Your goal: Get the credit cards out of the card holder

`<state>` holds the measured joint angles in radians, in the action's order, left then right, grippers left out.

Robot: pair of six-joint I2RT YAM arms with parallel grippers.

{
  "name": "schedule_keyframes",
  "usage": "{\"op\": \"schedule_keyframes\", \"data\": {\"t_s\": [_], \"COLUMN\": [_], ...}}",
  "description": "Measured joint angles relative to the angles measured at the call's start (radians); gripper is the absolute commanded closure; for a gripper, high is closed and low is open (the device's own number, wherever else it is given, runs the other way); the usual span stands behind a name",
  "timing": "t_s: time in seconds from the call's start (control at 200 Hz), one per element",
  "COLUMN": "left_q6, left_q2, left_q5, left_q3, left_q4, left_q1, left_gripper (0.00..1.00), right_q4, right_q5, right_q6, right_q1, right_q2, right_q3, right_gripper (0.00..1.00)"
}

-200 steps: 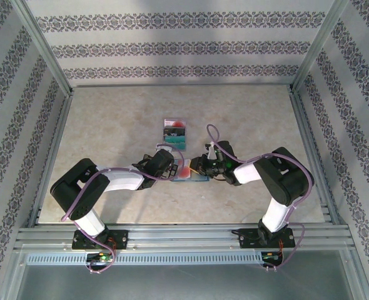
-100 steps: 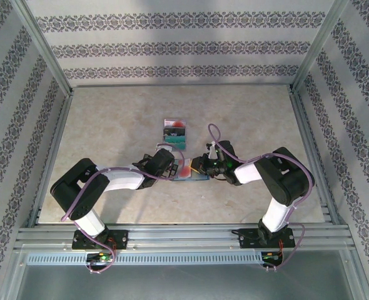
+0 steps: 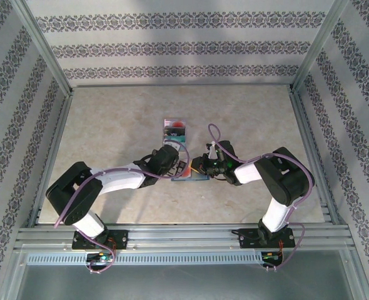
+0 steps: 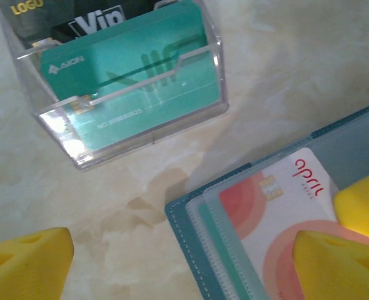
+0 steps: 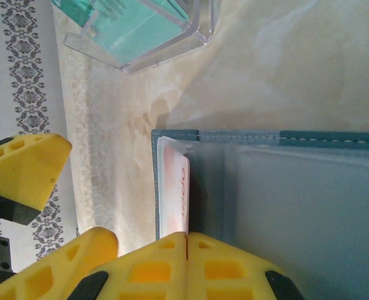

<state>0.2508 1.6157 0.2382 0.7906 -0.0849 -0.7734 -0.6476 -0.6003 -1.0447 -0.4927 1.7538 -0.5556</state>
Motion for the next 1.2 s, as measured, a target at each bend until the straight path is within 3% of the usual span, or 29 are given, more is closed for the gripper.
{"op": "schedule_keyframes", "data": {"t_s": [0.29, 0.844, 1.199], "left_q6": [-0.017, -0.031, -0.03], "left_q2": [0.079, 0.085, 0.091], "left_q5": [0.047, 0.089, 0.088], "left_q3": [0.003, 0.007, 0.009], "left_q4": [0.002, 0.006, 0.005], "left_q1": [-0.003, -0.005, -0.005], "left_gripper": [0.08, 0.08, 0.08], "right_q4": [0.001, 0.1, 0.114], "right_q5": [0.001, 0.039, 0.037], "right_q6": [0.0, 0.049, 0.053], "right_q1": [0.0, 0.0, -0.001], "right_q2": [-0.006, -0.08, -0.104], "right_q3": [0.004, 0.013, 0.013], "right_gripper": [0.95, 0.95, 0.84]}}
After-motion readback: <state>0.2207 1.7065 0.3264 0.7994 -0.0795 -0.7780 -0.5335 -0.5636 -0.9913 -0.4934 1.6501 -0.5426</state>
